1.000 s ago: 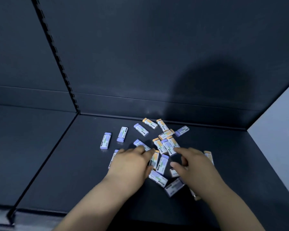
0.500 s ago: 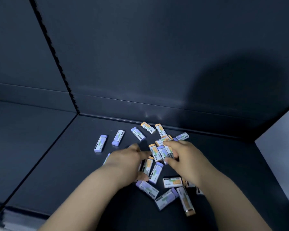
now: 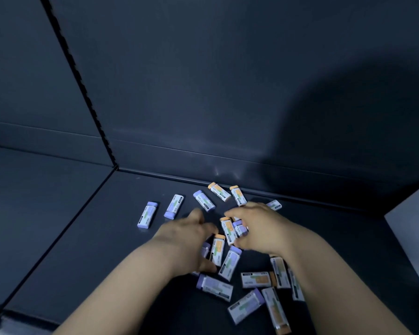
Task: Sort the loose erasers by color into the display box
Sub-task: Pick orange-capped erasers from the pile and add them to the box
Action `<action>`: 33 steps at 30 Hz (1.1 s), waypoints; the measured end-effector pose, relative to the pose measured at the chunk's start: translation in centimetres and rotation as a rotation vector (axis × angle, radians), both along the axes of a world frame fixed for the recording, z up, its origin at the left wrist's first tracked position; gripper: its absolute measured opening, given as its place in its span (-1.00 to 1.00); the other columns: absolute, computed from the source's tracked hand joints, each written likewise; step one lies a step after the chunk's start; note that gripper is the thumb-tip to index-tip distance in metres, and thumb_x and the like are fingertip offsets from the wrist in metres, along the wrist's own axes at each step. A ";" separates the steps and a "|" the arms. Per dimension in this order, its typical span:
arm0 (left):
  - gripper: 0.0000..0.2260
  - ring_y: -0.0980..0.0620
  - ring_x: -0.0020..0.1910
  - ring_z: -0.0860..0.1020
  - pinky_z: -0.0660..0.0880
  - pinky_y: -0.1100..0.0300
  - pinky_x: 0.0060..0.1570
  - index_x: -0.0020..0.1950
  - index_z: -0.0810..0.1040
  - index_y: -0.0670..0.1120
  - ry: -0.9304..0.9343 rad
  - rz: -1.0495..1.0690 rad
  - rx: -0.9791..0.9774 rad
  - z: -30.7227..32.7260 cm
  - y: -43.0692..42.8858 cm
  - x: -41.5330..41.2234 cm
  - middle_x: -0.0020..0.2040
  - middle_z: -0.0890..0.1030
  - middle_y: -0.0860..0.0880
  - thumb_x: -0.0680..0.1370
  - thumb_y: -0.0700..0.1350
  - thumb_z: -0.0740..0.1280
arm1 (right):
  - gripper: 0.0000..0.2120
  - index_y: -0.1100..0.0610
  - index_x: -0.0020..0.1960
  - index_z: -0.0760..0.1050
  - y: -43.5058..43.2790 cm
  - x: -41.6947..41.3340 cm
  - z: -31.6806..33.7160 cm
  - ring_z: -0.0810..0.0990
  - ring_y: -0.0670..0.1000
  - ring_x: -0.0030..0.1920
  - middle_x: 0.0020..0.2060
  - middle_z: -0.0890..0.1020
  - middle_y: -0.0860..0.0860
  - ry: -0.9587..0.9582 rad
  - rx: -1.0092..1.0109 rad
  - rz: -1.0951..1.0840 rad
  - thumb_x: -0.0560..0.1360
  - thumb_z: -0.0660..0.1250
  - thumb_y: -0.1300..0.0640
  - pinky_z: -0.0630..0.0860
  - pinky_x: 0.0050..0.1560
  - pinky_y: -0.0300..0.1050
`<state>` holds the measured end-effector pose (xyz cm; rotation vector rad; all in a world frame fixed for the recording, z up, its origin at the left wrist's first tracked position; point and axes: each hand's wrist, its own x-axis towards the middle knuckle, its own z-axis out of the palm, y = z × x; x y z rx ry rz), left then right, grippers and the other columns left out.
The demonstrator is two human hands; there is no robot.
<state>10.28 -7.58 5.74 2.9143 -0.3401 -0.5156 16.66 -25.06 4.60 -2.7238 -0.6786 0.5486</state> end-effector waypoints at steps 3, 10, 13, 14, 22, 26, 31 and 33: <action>-0.36 0.01 0.19 0.41 0.39 0.13 0.15 0.39 0.23 0.19 -0.024 -0.010 0.009 -0.3 -0.1 0.3 0.19 0.23 0.05 0.38 0.28 0.36 | -0.33 -0.17 0.40 0.25 0.3 0.2 0.2 0.29 -0.03 0.32 0.28 0.38 -0.07 -0.005 -0.048 0.037 0.36 0.43 0.00 0.35 0.28 -0.09; -0.41 0.03 0.16 0.42 0.38 0.19 0.06 0.32 0.32 0.14 -0.041 -0.033 -0.035 -0.5 -0.1 0.7 0.20 0.24 0.07 0.36 0.23 0.40 | -0.37 -0.11 0.36 0.30 0.8 0.5 0.1 0.29 -0.03 0.31 0.23 0.39 -0.06 -0.021 -0.027 0.019 0.35 0.45 -0.02 0.36 0.23 -0.11; -0.45 0.06 0.14 0.44 0.39 0.19 0.04 0.31 0.32 0.14 -0.133 -0.037 -0.028 -0.3 0.0 0.8 0.19 0.32 0.10 0.38 0.23 0.37 | -0.40 -0.12 0.30 0.35 0.7 0.1 0.4 0.33 -0.05 0.26 0.16 0.41 -0.10 -0.075 0.041 -0.020 0.31 0.47 -0.04 0.37 0.20 -0.12; -0.46 0.07 0.14 0.45 0.38 0.20 0.03 0.31 0.31 0.15 -0.184 -0.033 -0.028 -0.2 0.1 0.8 0.20 0.35 0.11 0.39 0.24 0.36 | -0.41 -0.12 0.28 0.35 0.6 -0.1 0.6 0.35 -0.06 0.23 0.11 0.41 -0.13 -0.097 0.074 -0.042 0.30 0.48 -0.05 0.38 0.18 -0.13; -0.41 0.10 0.18 0.45 0.32 0.24 0.04 0.40 0.18 0.19 -0.391 0.007 -0.009 1.4 1.3 -0.8 0.28 0.39 0.19 0.43 0.26 0.29 | -0.41 -0.17 0.29 0.29 -0.6 -3.8 2.5 0.38 -0.14 0.15 0.06 0.40 -0.21 -0.183 0.202 -0.082 0.34 0.46 -0.11 0.37 0.10 -0.22; -0.41 0.12 0.20 0.43 0.29 0.25 0.03 0.42 0.14 0.21 -0.426 -0.004 0.044 2.1 1.2 -2.5 0.27 0.41 0.18 0.46 0.27 0.26 | -0.39 -0.19 0.32 0.26 -0.3 -5.8 2.8 0.38 -0.18 0.06 -0.03 0.32 -0.26 -0.222 0.206 -0.076 0.35 0.44 -0.13 0.35 0.04 -0.28; -0.41 0.15 -0.18 0.59 0.41 0.29 -0.26 0.20 0.48 0.18 -0.434 0.003 0.060 1.7 2.1 -4.3 -0.08 0.61 0.18 0.23 0.35 0.40 | -0.37 -0.22 0.34 0.20 0.7 -7.5 2.4 0.43 -0.17 0.15 0.18 0.43 -0.25 -0.228 0.197 -0.058 0.37 0.41 -0.15 0.38 0.07 -0.25; -0.42 0.17 -0.43 0.53 0.38 0.32 -0.48 0.00 0.56 0.16 -0.475 -0.016 0.038 0.6 2.9 -4.8 -0.31 0.59 0.19 0.08 0.41 0.39 | -0.38 -0.23 0.34 0.19 1.3 -8.1 2.3 0.44 -0.16 0.12 0.10 0.44 -0.24 -0.231 0.179 -0.048 0.37 0.40 -0.16 0.39 0.04 -0.25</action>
